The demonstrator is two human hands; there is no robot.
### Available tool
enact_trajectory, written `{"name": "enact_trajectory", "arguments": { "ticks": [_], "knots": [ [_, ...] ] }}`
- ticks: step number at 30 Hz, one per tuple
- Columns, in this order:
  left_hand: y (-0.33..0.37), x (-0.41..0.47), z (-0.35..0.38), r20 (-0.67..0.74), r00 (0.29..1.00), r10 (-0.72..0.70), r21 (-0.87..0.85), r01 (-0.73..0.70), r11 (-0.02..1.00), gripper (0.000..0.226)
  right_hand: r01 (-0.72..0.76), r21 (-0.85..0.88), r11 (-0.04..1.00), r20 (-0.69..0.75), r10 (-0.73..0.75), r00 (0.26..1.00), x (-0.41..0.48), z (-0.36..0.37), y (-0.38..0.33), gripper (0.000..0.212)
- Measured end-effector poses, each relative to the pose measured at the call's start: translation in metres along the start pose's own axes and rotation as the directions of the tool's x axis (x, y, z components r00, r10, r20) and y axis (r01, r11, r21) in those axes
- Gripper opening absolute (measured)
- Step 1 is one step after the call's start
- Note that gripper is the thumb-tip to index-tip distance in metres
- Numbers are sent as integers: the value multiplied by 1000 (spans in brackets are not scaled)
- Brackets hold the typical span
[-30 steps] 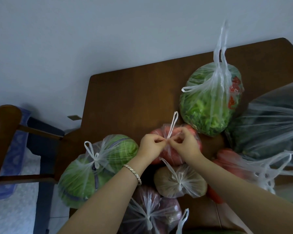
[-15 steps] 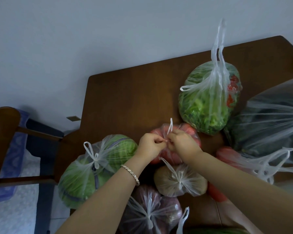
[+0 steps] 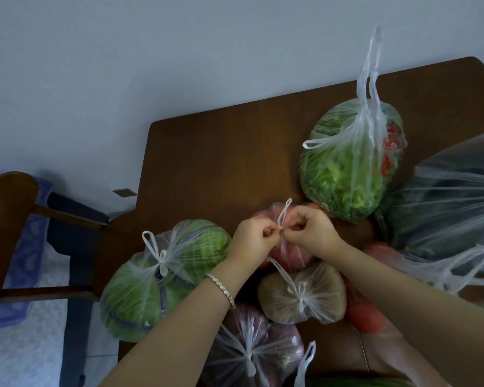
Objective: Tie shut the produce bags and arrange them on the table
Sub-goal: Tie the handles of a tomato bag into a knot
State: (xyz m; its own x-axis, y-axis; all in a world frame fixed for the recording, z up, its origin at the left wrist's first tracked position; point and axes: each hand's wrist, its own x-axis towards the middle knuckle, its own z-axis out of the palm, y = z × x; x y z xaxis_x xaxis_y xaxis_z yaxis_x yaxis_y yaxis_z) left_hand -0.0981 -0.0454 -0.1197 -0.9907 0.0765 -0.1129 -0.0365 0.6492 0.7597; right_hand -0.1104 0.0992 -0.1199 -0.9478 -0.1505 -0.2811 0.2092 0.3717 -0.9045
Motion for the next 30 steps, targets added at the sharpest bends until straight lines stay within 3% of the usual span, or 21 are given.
{"name": "enact_trajectory", "arguments": {
  "ticks": [5, 9, 13, 16, 18, 21, 24, 26, 27, 30],
  "knots": [
    [-3, 4, -2, 58, 998, -38, -110, 45, 993, 7, -18, 46, 999, 159, 11, 987, 7, -5, -3, 35],
    [-3, 4, 0, 100, 991, -87, -185, 104, 977, 12, -2, 83, 997, 205, -15, 979, 5, -4, 2, 18],
    [-4, 6, 2, 173, 971, -166, -189, 198, 962, 18, 174, -149, 973, 63, -166, 984, -3, 2, 6, 19],
    [-5, 6, 2, 202, 959, -197, -172, 232, 957, 15, 398, -393, 829, 73, -404, 912, -10, 6, 7, 14],
    [-5, 7, 3, 198, 959, -203, -137, 232, 963, 15, 411, -488, 770, 123, -405, 906, -10, 5, 7, 11],
    [-4, 8, 3, 179, 957, -230, -105, 251, 962, 15, 386, -592, 708, 199, -335, 921, -5, 2, 5, 22],
    [-1, 11, 2, 176, 954, -241, 2, 245, 970, 12, 463, -738, 491, 260, -425, 867, -9, -1, 4, 21],
    [1, 14, -1, 165, 968, -187, 142, 164, 976, 11, 451, -812, 370, 261, -460, 849, -15, -3, 4, 18],
    [2, 15, -3, 161, 974, -159, 214, 123, 969, 12, 455, -815, 360, 257, -479, 839, -17, -3, 8, 15],
    [2, 18, -8, 120, 976, -180, 324, 133, 937, 14, 481, -739, 472, 278, -436, 856, -20, -3, 15, 13]
  ]
}}
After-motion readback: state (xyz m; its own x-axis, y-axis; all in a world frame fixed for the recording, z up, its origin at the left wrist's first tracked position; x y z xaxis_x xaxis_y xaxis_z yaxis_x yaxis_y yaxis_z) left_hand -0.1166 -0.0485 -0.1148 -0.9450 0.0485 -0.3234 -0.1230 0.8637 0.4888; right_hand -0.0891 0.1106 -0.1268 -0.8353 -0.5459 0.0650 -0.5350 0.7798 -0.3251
